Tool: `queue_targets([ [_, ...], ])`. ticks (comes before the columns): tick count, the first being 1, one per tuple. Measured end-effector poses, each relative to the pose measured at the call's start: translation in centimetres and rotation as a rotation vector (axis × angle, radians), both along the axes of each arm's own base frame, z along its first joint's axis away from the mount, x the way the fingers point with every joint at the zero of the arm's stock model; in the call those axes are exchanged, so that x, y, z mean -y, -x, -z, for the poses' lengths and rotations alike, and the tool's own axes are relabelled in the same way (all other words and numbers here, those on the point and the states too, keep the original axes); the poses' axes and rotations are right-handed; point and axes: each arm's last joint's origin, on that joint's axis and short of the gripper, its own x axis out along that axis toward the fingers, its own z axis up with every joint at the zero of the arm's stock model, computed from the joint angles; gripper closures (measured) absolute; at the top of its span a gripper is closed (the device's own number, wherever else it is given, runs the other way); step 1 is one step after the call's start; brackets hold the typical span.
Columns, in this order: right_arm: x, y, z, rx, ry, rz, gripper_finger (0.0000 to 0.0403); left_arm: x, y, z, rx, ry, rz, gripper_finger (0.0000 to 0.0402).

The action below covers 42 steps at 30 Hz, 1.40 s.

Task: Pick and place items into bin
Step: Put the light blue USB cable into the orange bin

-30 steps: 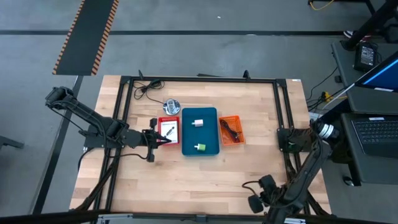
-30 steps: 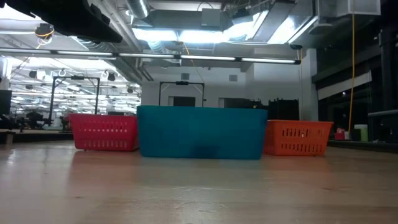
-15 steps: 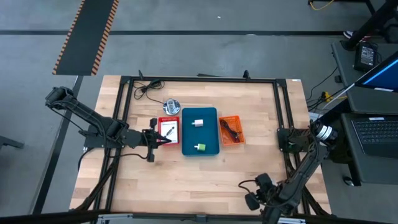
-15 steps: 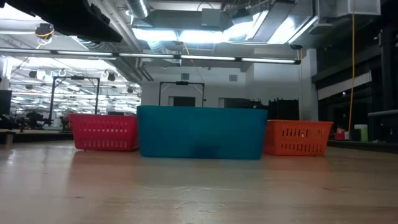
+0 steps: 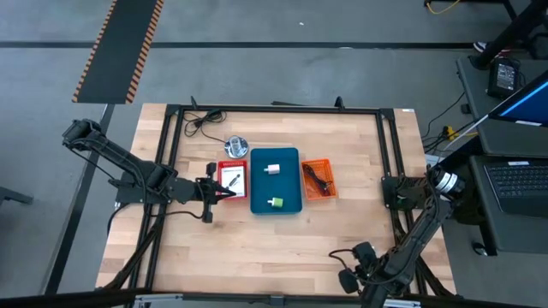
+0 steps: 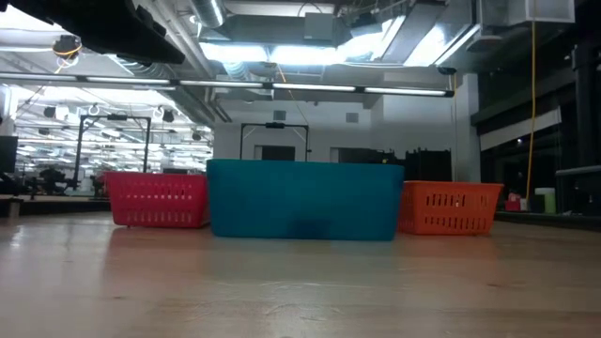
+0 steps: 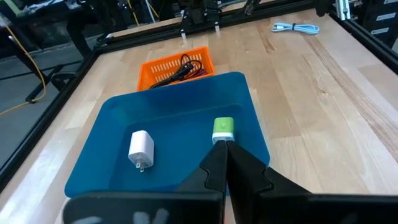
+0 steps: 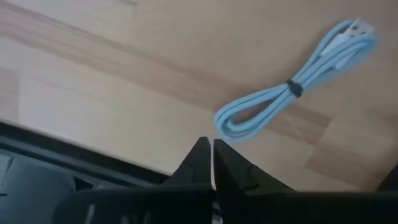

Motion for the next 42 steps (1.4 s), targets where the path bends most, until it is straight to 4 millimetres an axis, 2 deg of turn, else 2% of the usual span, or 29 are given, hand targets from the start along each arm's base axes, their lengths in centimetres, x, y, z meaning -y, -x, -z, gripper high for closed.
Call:
queue_targets([
  [25, -0.36, 0.04, -0.07, -0.050, -0.068, 0.002, 0.0401, 0.04, 0.00, 0.00, 0.000, 0.027, 0.003, 0.0399],
  [42, -0.48, 0.18, -0.09, -0.050, -0.072, 0.001, 0.0328, 0.10, 0.00, 0.01, -0.004, 0.045, 0.017, 0.0400],
])
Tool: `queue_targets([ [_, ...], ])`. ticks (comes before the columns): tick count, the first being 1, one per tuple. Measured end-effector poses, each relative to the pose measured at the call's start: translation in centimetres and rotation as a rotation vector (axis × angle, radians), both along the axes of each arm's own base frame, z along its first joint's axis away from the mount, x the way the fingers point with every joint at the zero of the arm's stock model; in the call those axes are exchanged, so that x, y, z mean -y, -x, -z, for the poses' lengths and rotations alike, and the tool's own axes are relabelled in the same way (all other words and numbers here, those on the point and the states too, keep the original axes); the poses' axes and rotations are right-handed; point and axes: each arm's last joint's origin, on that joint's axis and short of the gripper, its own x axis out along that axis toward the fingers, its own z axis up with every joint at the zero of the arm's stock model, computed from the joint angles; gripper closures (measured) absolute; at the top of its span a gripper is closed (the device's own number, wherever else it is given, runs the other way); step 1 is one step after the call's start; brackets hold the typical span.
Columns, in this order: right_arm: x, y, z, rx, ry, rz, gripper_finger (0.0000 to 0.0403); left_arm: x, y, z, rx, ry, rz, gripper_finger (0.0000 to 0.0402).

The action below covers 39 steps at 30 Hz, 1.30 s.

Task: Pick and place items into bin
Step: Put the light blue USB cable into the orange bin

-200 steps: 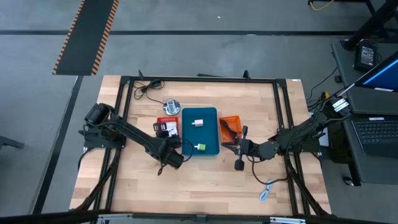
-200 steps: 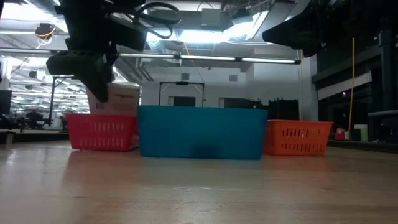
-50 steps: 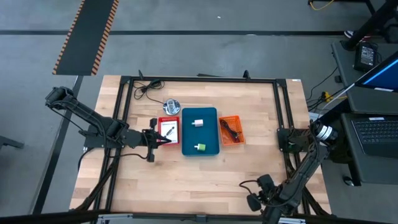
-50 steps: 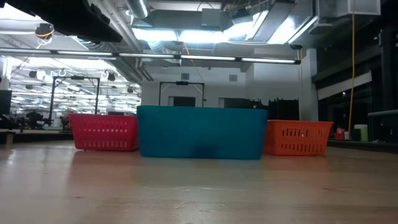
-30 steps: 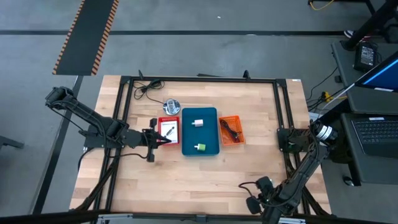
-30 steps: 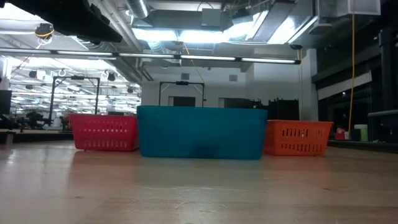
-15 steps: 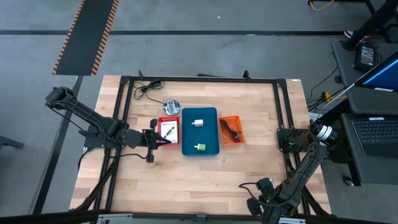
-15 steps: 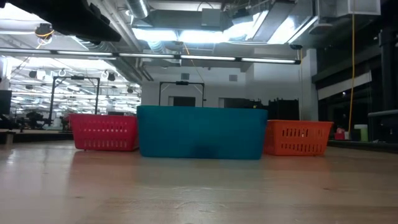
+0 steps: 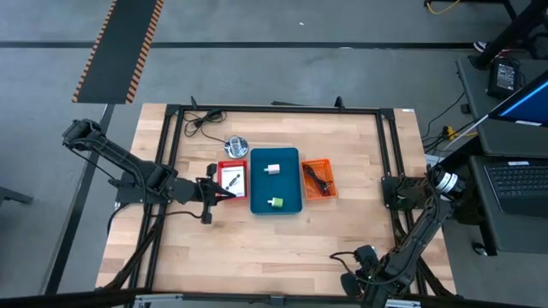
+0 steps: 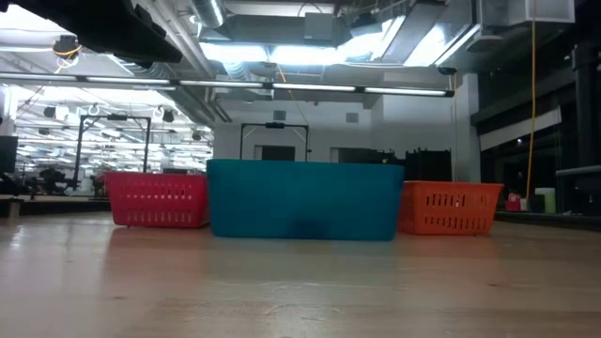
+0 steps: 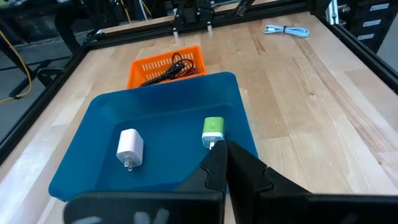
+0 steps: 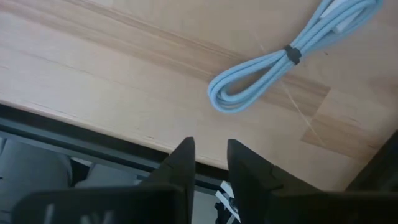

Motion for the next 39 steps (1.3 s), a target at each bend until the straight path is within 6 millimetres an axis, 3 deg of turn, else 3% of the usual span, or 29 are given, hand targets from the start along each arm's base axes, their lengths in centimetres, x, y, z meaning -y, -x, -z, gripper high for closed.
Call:
queue_targets([
  [7, 0.2, 0.2, 0.2, -0.029, 0.011, 0.016, 0.0325, 0.0, 0.0, 0.0, 0.000, 0.005, -0.002, 0.0399],
  [18, 1.6, 1.0, 3.9, -0.061, -0.004, 0.042, 0.0325, 0.0, 0.0, 0.0, -0.003, 0.013, -0.006, 0.0399],
  [39, 1.9, 0.5, 3.0, -0.032, 0.064, 0.058, 0.0325, 0.1, 0.1, 0.1, -0.018, 0.011, 0.021, 0.0399],
])
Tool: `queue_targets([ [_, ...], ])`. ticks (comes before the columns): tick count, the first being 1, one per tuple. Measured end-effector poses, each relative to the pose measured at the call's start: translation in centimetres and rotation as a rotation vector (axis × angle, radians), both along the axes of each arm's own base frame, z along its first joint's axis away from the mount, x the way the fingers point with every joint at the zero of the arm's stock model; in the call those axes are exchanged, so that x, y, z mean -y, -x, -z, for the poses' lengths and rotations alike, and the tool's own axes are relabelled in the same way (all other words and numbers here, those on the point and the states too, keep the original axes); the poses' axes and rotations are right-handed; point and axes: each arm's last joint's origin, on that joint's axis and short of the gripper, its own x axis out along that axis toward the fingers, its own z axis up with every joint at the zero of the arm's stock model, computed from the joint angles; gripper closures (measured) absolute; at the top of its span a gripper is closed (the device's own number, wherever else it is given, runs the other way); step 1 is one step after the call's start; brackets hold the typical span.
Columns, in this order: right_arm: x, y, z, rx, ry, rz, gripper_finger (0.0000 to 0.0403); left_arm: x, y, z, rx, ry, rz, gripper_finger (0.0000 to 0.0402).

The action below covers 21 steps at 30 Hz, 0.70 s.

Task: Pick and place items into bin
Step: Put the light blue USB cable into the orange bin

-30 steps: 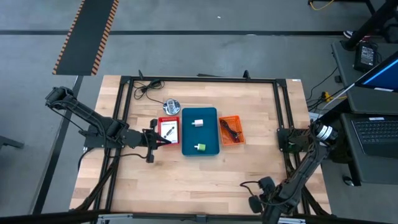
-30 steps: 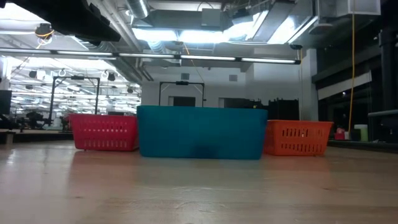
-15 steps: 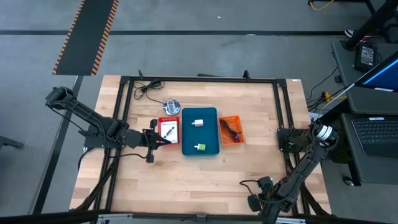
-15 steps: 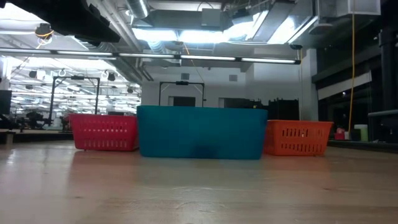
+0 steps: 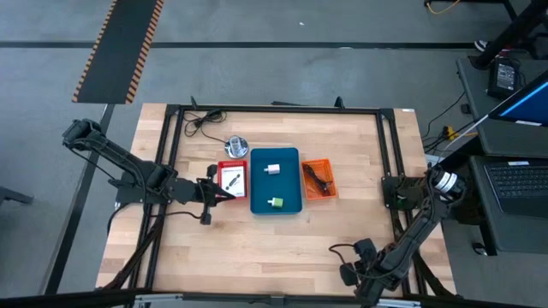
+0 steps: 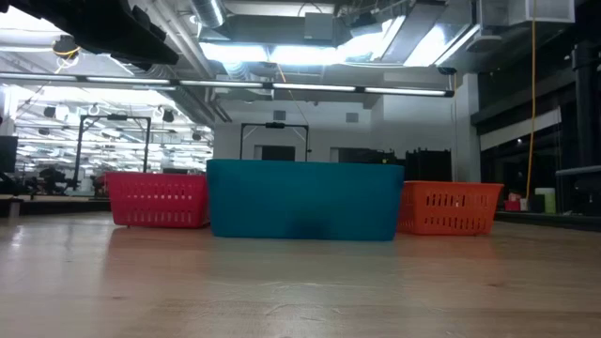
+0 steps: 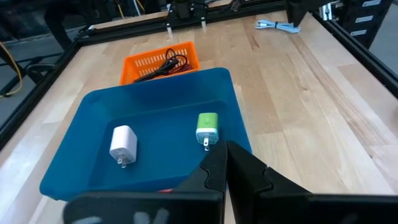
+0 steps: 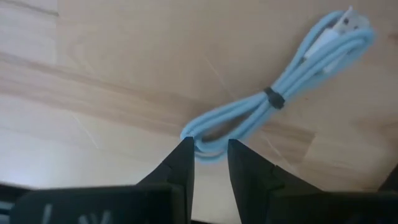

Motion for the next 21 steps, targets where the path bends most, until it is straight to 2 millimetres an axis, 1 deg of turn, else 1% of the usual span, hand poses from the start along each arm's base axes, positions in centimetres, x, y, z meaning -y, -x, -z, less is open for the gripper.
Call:
queue_targets([
  [9, 0.8, -0.6, -0.2, -0.018, 0.023, 0.030, 0.0325, 0.0, 0.0, 0.1, -0.008, -0.019, 0.007, 0.0400],
  [13, 1.3, -0.7, -1.4, -0.045, 0.054, 0.048, 0.0325, -0.1, 0.2, 0.3, -0.034, -0.032, 0.008, 0.0398],
  [17, 1.2, -0.9, -3.0, -0.068, 0.087, 0.053, 0.0325, -0.1, 0.2, 0.4, -0.044, -0.036, 0.008, 0.0400],
  [21, 1.4, -1.5, -2.9, -0.056, 0.063, 0.074, 0.0325, -0.1, 0.2, 0.4, -0.044, -0.050, 0.014, 0.0398],
])
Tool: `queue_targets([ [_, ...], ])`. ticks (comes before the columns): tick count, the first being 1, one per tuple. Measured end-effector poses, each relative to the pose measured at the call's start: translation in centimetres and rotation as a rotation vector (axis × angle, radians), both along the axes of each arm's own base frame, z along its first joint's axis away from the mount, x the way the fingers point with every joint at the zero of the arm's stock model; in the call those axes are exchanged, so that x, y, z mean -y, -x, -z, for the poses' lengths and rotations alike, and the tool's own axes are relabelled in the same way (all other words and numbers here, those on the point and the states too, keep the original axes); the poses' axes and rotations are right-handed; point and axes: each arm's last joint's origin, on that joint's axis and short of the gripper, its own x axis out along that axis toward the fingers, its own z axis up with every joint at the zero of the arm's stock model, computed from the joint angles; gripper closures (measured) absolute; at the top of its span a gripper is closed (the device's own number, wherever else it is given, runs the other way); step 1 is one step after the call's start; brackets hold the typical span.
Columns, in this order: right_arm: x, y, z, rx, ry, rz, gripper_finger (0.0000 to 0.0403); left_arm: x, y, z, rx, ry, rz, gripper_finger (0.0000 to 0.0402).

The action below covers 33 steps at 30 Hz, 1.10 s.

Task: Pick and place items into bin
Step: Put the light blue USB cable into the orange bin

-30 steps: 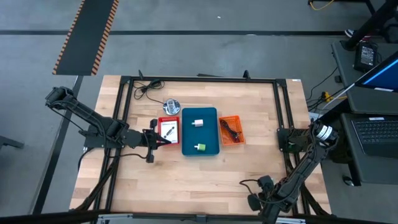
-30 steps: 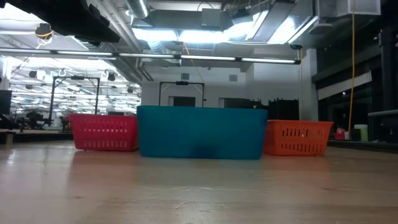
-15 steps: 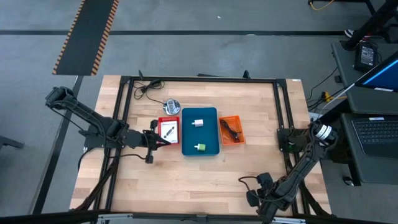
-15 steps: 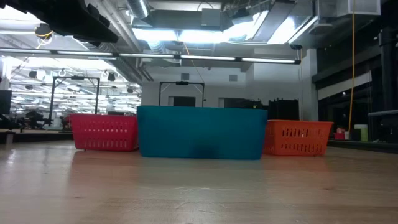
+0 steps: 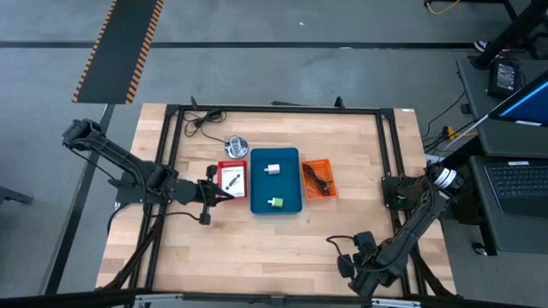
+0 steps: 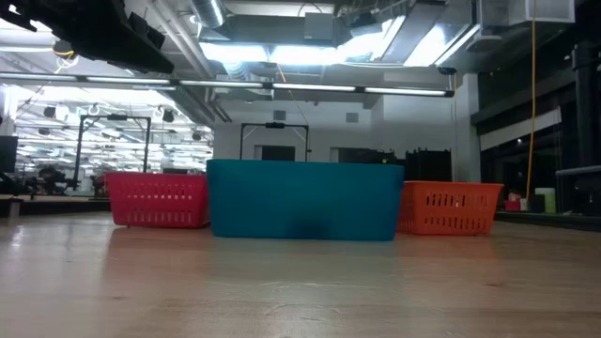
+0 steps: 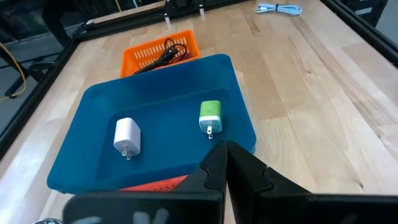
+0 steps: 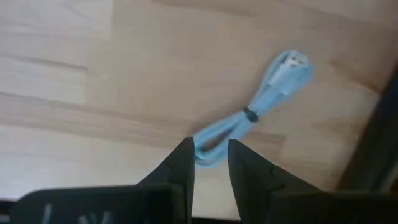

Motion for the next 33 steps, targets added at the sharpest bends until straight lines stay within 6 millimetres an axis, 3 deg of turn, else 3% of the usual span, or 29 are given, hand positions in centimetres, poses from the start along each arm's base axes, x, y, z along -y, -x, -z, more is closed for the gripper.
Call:
queue_targets([
  [21, 0.0, -0.1, 0.7, -0.078, -0.068, 0.028, 0.0325, 0.0, 0.1, 0.2, -0.023, -0.021, 0.005, 0.0400],
  [33, -1.0, -0.1, 2.8, -0.136, -0.083, 0.003, 0.0325, 0.0, 0.1, 0.2, -0.020, -0.020, 0.005, 0.0398],
])
